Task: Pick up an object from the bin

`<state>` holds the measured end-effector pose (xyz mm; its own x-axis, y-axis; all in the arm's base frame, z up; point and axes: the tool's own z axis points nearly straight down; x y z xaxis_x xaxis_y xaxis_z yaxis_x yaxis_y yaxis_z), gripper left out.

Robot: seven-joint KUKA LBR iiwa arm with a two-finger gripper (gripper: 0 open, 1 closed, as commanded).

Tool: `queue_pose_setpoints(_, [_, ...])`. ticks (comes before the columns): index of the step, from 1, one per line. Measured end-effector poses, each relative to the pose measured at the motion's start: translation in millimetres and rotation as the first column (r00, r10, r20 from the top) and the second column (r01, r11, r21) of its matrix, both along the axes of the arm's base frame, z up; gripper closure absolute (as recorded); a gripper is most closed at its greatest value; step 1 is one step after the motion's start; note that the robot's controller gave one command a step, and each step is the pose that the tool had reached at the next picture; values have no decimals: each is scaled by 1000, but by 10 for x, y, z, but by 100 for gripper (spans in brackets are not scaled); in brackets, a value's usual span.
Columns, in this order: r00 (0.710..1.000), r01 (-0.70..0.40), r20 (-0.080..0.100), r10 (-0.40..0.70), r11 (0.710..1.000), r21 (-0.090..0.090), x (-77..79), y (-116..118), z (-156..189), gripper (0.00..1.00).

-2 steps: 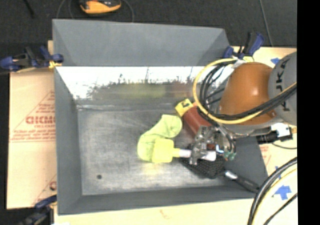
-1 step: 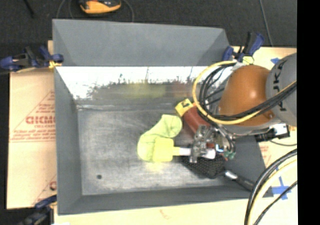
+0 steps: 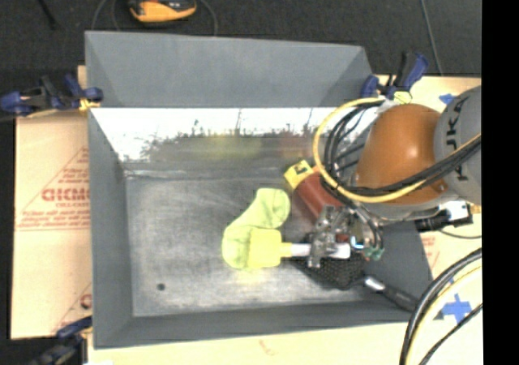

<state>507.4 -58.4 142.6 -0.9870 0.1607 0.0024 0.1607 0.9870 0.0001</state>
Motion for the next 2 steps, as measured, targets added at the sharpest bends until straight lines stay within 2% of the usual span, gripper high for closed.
queue_pose_setpoints(1, [1000, 27, 13, -27, 1000, -1, 135, -96, 51, 100])
queue_pose_setpoints(2, [1000, 1, -4, -1, 1000, 0, 14, 47, 413, 100])
